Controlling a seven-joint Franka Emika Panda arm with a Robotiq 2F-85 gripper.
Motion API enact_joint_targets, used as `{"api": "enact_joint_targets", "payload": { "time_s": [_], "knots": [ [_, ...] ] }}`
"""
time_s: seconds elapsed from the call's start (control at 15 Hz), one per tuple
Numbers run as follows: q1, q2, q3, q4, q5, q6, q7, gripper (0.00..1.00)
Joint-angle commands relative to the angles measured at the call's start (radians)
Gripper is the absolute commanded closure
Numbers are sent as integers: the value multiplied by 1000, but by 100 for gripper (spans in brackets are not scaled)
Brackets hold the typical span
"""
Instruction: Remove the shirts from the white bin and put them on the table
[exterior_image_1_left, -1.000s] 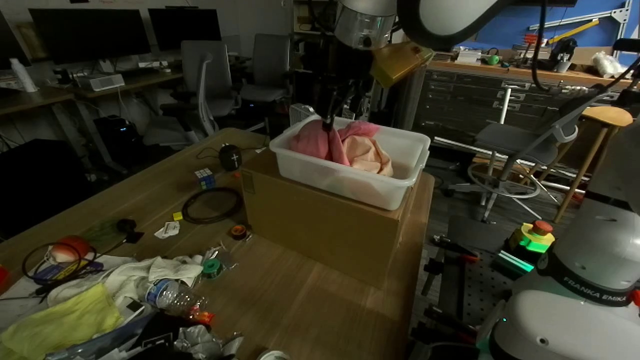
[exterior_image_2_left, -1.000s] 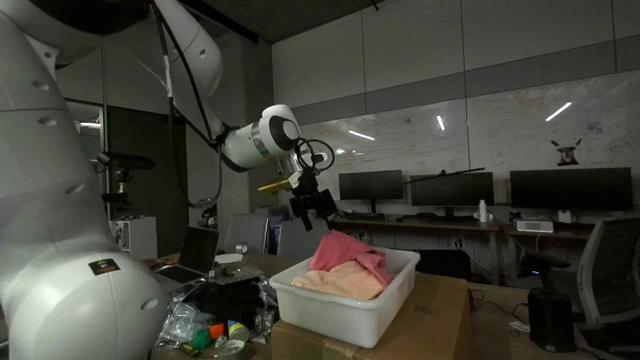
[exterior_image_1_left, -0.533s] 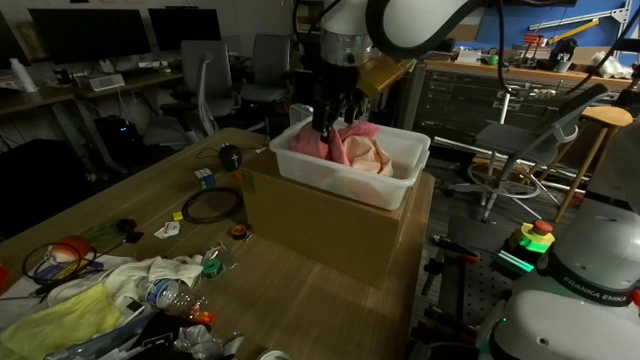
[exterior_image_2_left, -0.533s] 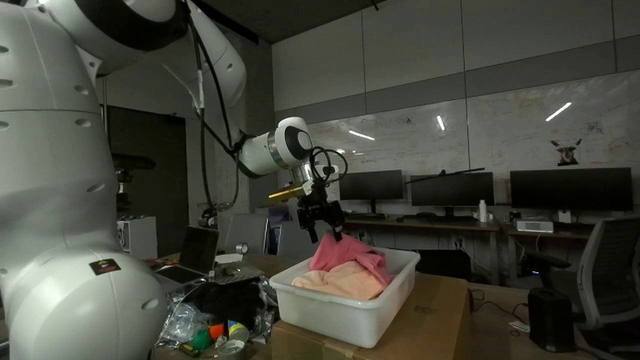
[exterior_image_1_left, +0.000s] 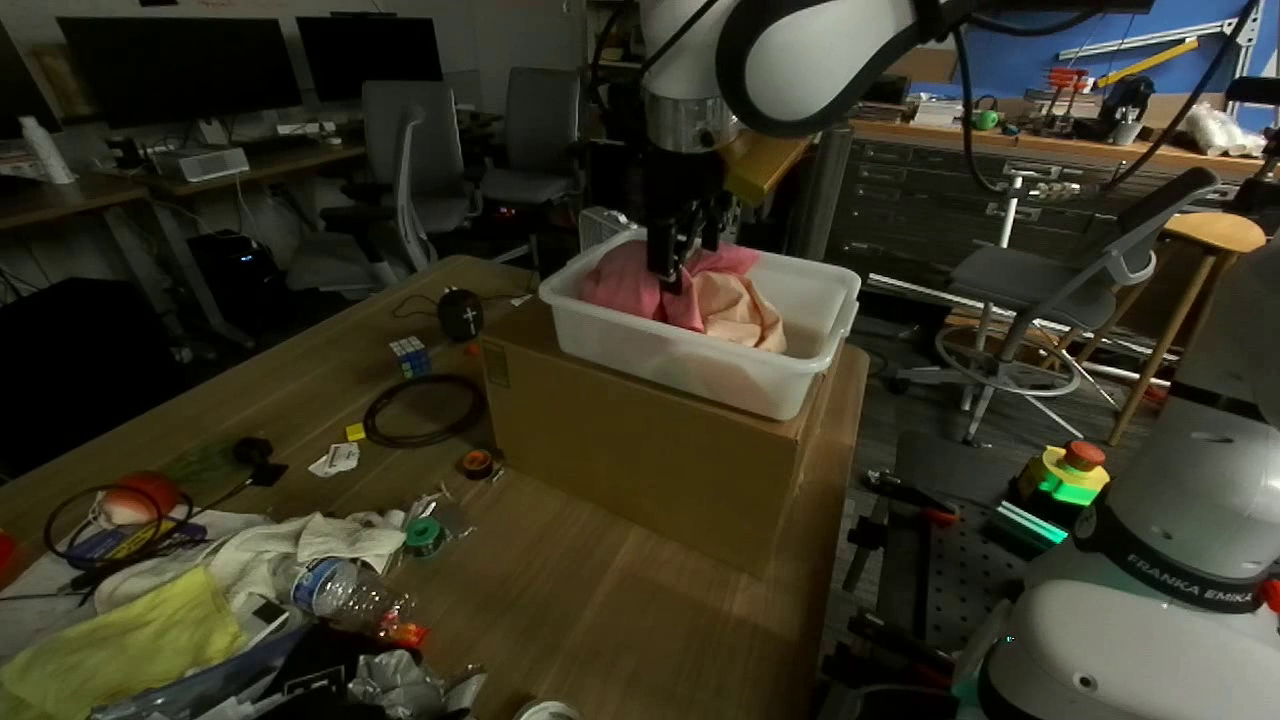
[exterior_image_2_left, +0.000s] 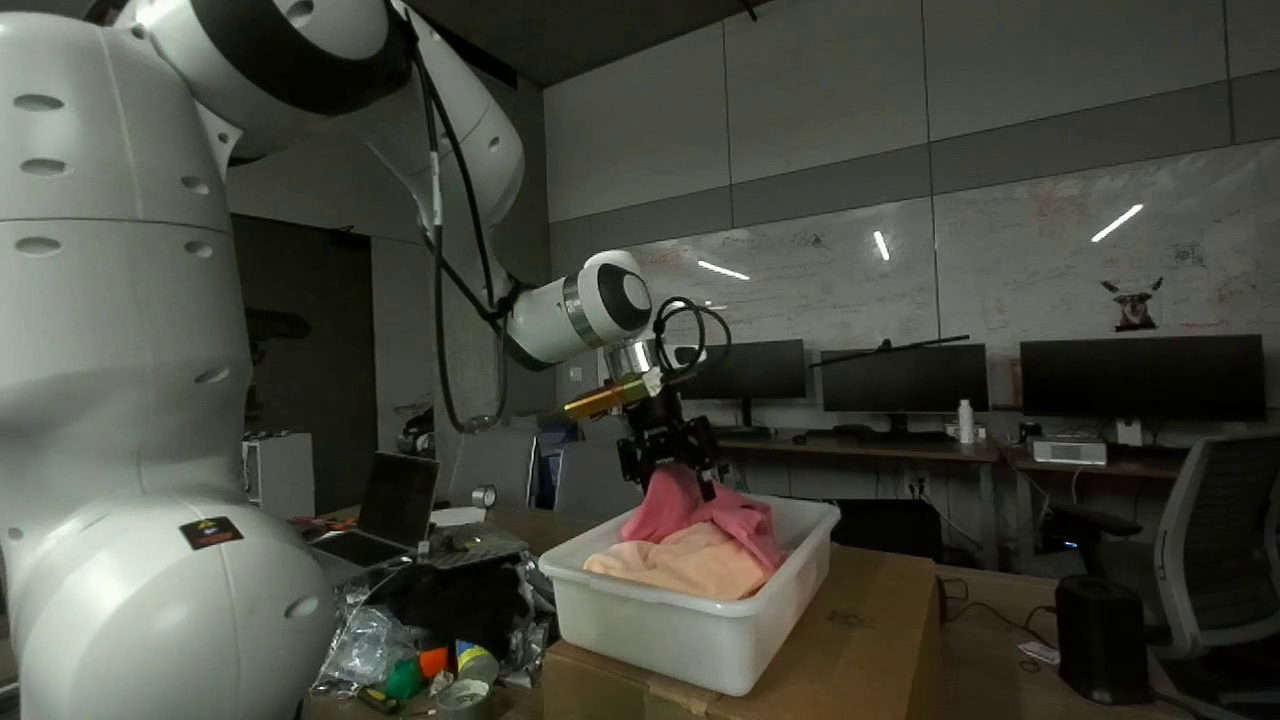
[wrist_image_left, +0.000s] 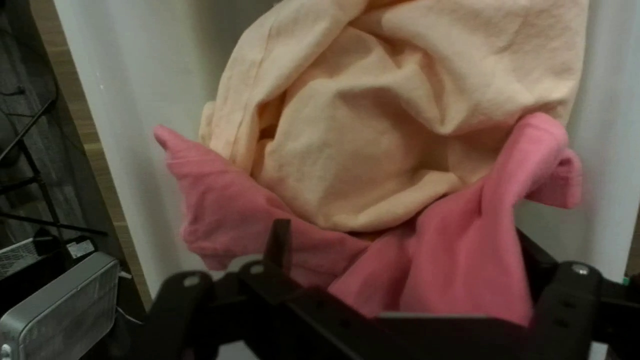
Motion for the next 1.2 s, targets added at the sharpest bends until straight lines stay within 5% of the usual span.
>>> {"api": "enact_joint_targets", "payload": {
  "time_s": [0.0, 0.87, 0.93, 1.13],
  "knots": [
    [25, 26, -32, 25, -18, 28, -95, 0],
    [57, 70, -48, -3, 25, 228, -343, 0],
    [57, 72, -50, -3, 33, 232, -353, 21],
    [56, 79, -53, 0, 54, 233, -360, 42]
  ]
}}
